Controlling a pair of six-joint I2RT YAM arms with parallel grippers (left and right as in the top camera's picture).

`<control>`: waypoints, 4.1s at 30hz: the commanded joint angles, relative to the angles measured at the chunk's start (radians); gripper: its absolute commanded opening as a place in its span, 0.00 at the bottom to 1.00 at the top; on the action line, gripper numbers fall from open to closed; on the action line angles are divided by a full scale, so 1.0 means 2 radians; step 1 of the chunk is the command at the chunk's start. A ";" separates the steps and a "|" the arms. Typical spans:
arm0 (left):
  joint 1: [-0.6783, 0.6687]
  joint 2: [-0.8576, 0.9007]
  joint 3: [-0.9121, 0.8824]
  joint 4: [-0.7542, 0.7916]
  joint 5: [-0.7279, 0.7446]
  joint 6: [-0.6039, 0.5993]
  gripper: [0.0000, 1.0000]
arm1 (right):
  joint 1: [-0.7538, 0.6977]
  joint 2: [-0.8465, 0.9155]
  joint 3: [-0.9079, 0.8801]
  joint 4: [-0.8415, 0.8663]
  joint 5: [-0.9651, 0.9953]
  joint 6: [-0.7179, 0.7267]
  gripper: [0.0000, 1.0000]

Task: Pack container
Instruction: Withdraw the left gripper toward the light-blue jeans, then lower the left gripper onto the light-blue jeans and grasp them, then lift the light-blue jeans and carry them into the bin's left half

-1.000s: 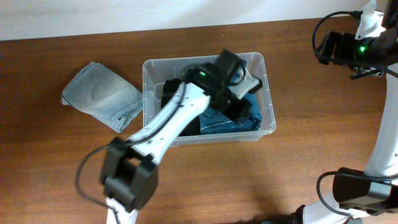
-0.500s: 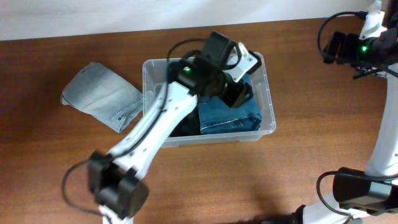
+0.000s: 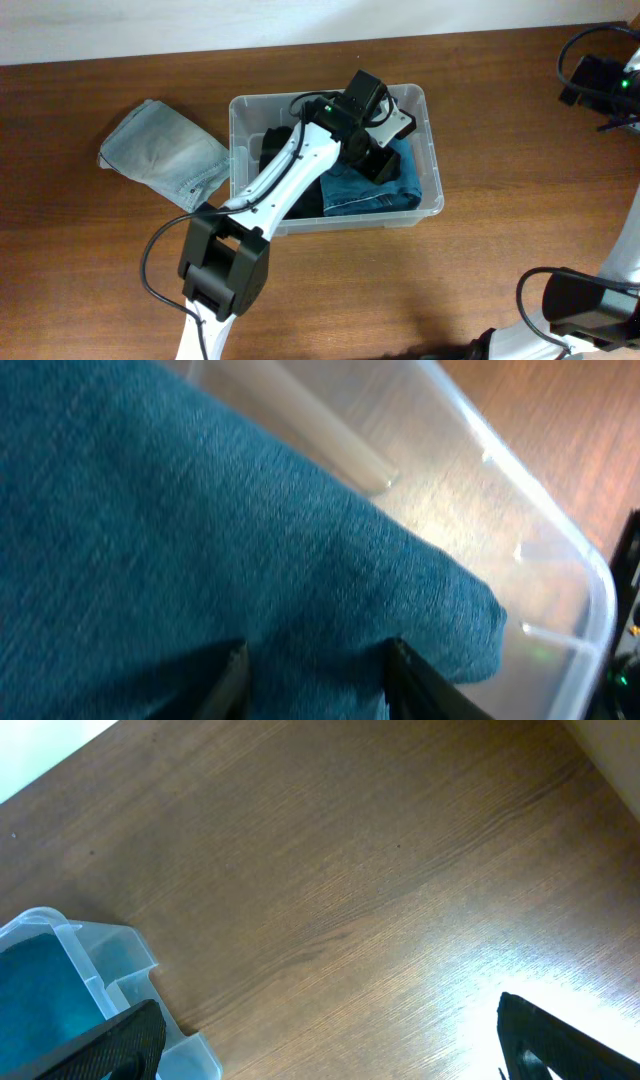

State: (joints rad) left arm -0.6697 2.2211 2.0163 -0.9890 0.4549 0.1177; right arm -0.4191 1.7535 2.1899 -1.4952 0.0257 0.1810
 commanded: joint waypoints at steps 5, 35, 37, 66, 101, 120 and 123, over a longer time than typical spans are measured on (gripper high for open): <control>0.050 -0.130 0.043 -0.057 -0.132 0.003 0.99 | 0.000 0.002 0.004 -0.001 0.002 0.003 0.99; 0.568 -0.201 -0.429 0.294 0.080 -0.144 0.99 | 0.000 0.002 0.004 -0.004 0.002 -0.006 0.98; 0.568 -0.201 -0.456 0.324 0.080 -0.144 0.99 | 0.000 0.002 0.004 -0.005 0.000 -0.006 0.99; 0.558 -0.081 -0.509 0.516 0.174 -0.217 0.99 | 0.000 0.002 0.004 -0.008 -0.009 -0.010 0.99; 0.538 -0.272 -0.507 0.550 0.237 -0.283 0.01 | 0.000 0.002 0.004 -0.014 -0.009 -0.010 0.98; 0.365 -0.500 -0.480 0.437 0.252 -0.285 0.01 | 0.000 0.002 0.004 -0.014 -0.009 -0.010 0.98; 0.320 -0.477 -0.480 0.429 0.263 -0.281 0.00 | 0.000 0.002 0.004 -0.014 -0.009 -0.010 0.98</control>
State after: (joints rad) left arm 0.0357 1.2442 1.0237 -0.1410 0.9138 -0.4538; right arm -0.4191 1.7542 2.1899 -1.5192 0.0105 0.1604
